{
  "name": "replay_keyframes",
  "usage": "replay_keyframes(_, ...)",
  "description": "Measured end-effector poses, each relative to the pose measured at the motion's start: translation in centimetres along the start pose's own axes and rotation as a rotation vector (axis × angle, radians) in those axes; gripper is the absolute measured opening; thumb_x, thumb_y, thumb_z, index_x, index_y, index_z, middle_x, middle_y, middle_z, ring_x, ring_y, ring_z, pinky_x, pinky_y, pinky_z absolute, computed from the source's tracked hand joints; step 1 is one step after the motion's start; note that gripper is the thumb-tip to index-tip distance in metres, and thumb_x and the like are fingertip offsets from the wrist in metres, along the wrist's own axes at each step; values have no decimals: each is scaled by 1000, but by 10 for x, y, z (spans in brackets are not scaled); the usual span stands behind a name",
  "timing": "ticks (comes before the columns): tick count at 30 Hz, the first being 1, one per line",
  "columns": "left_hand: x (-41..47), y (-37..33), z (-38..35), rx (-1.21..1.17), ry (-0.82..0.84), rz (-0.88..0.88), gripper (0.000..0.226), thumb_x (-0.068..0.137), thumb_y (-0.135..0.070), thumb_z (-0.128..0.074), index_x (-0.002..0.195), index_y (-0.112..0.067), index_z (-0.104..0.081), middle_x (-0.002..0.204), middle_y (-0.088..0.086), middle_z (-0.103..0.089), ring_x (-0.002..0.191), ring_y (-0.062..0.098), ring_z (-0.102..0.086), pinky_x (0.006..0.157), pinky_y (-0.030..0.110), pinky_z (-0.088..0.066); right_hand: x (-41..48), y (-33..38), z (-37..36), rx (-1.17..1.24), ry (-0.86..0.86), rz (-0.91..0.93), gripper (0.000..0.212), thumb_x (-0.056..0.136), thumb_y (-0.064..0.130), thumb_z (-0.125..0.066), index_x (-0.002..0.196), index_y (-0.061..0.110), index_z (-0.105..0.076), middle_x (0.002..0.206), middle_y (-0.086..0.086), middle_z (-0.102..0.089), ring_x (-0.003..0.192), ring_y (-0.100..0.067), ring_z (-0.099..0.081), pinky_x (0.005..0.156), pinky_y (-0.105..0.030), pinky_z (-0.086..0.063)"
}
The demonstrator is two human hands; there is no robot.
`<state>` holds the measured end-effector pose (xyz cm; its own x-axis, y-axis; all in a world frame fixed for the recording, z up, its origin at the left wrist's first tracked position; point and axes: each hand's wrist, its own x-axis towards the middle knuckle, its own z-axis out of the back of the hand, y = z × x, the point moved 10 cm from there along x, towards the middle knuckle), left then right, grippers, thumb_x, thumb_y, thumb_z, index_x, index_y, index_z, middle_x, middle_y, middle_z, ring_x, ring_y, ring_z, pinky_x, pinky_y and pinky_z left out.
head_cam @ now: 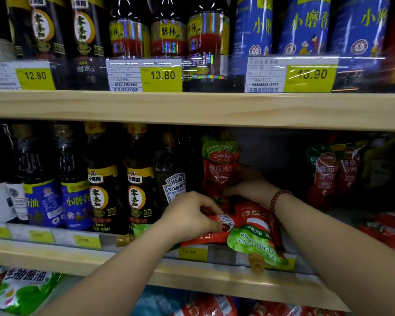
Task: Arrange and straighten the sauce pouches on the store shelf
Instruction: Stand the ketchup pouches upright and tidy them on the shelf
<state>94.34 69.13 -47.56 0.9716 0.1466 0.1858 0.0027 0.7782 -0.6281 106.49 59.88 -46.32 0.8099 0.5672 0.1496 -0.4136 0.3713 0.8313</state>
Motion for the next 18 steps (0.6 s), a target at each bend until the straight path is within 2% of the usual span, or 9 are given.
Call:
replay_keyframes(2, 0, 0, 0, -7, 2, 2, 28, 59, -39, -77, 87, -38, -73, 91, -15, -70, 85, 3, -63, 81, 32, -55, 1, -2, 0, -46, -2, -6, 61, 63, 14, -83, 118, 25, -58, 117, 3, -64, 103, -11, -59, 89, -28, -47)
replay_keyframes(6, 0, 1, -1, -8, -2, 3, 27, 60, -40, -77, 87, -38, -73, 90, -16, -69, 84, 2, -62, 80, 32, -56, 5, 3, -1, -103, -24, 21, 55, 65, 15, -82, 115, 22, -60, 116, 1, -65, 93, -6, -56, 68, -12, -40)
replay_keyframes(11, 0, 0, -1, 5, -19, -5, 28, 60, -42, -76, 87, -41, -71, 91, -18, -69, 90, 4, -60, 82, 33, -54, 11, 8, -3, -132, -54, 42, 57, 64, 14, -82, 116, 19, -60, 118, -3, -64, 103, -13, -58, 86, -24, -45)
replay_keyframes(15, -1, -1, -2, 23, -19, -14, 29, 60, -43, -76, 88, -41, -71, 96, -18, -69, 95, 6, -59, 85, 34, -53, 12, 6, -4, -129, -45, 38, 57, 64, 18, -83, 116, 22, -60, 118, 0, -64, 97, -9, -56, 81, -22, -41)
replay_keyframes(18, 0, -1, -2, 25, -15, -19, 28, 60, -43, -76, 88, -42, -71, 95, -18, -68, 93, 5, -60, 84, 34, -53, 12, 4, -5, -130, -43, 25, 56, 66, 19, -81, 117, 22, -59, 120, -1, -64, 105, -13, -58, 84, -23, -42)
